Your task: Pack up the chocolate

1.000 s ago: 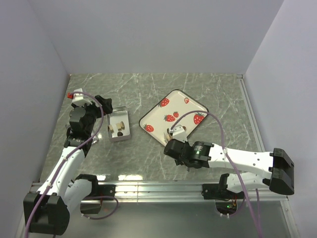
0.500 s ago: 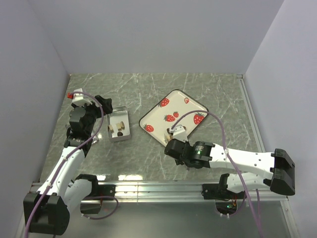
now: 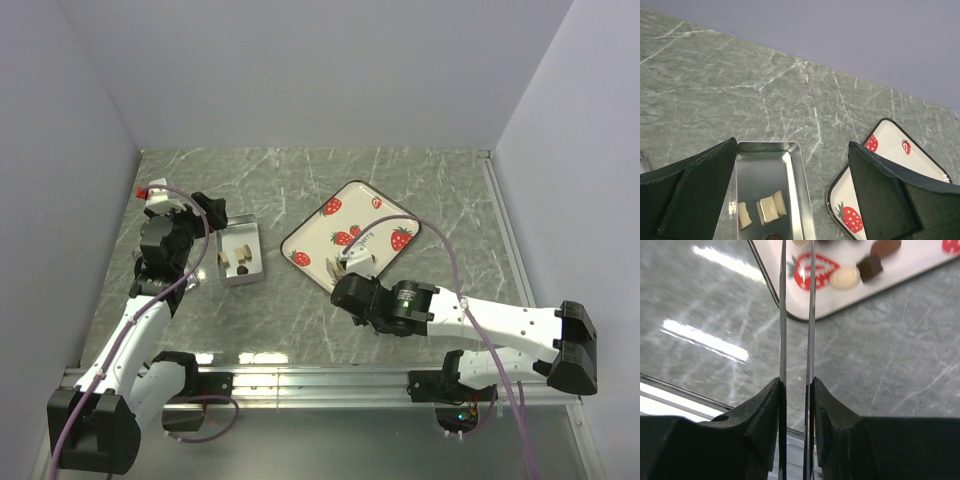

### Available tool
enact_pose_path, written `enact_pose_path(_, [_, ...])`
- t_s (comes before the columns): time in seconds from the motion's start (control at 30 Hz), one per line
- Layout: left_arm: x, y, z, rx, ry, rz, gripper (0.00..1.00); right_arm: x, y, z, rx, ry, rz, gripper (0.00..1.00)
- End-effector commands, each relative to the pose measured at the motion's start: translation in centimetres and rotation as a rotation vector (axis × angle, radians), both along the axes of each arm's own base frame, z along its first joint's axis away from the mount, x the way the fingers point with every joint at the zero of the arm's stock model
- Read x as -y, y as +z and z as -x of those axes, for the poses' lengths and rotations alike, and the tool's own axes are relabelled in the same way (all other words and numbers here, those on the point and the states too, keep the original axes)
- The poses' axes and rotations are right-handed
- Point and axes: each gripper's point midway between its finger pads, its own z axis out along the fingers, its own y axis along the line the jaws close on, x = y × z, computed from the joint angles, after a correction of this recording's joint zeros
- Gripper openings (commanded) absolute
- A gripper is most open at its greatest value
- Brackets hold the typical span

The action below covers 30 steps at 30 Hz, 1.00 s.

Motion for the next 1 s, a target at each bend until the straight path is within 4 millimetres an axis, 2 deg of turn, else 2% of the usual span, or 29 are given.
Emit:
enact_pose_path(0.0, [0.4, 2.9, -0.2, 0.071, -0.018, 0.008, 0.99, -2.3, 5.0, -2.1, 0.127, 0.014, -0.094, 0.33])
enact_pose_path(0.03, [0.4, 2.7, -0.3, 0.067, -0.018, 0.008, 0.99, -2.8, 6.0, -2.3, 0.142, 0.023, -0.110, 0.33])
enact_pose_path(0.2, [0.5, 2.9, -0.3, 0.070, -0.021, 0.008, 0.99, -5.4, 7.8, -3.3, 0.178, 0.093, -0.116, 0.33])
enact_pose_path(0.23, [0.4, 2.8, -0.3, 0.068, -0.020, 0.008, 0.99, -6.2, 8.8, -3.6, 0.189, 0.101, -0.131, 0.33])
enact_pose_path(0.3, [0.4, 2.9, -0.2, 0.075, -0.017, 0.008, 0.99, -7.5, 8.9, -4.0, 0.195, 0.139, -0.110, 0.33])
enact_pose_path(0.47, [0.4, 2.7, -0.4, 0.065, -0.018, 0.007, 0.99, -12.2, 10.6, -5.4, 0.218, 0.243, -0.116, 0.33])
enact_pose_path(0.57, [0.4, 2.5, -0.5, 0.061, -0.017, 0.008, 0.99, -14.7, 10.5, -6.1, 0.210, 0.299, -0.105, 0.33])
enact_pose_path(0.6, [0.3, 2.5, -0.5, 0.059, -0.012, 0.007, 0.99, -15.5, 11.1, -6.3, 0.211, 0.314, -0.121, 0.33])
enact_pose_path(0.63, [0.3, 2.5, -0.5, 0.059, -0.012, 0.005, 0.99, -16.3, 10.2, -6.5, 0.200, 0.333, -0.097, 0.33])
enact_pose_path(0.7, [0.3, 2.6, -0.4, 0.062, -0.009, 0.005, 0.99, -17.4, 10.8, -7.0, 0.207, 0.342, -0.109, 0.33])
enact_pose_path(0.73, [0.3, 2.6, -0.4, 0.062, -0.009, 0.005, 1.00, -17.9, 10.2, -7.2, 0.199, 0.355, -0.094, 0.33])
enact_pose_path(0.8, [0.3, 2.6, -0.4, 0.062, -0.009, 0.005, 0.99, -18.9, 10.5, -7.6, 0.197, 0.372, -0.113, 0.33])
enact_pose_path(0.97, [0.2, 2.5, -0.4, 0.059, -0.006, 0.003, 0.99, -20.1, 9.5, -8.1, 0.175, 0.397, -0.108, 0.34])
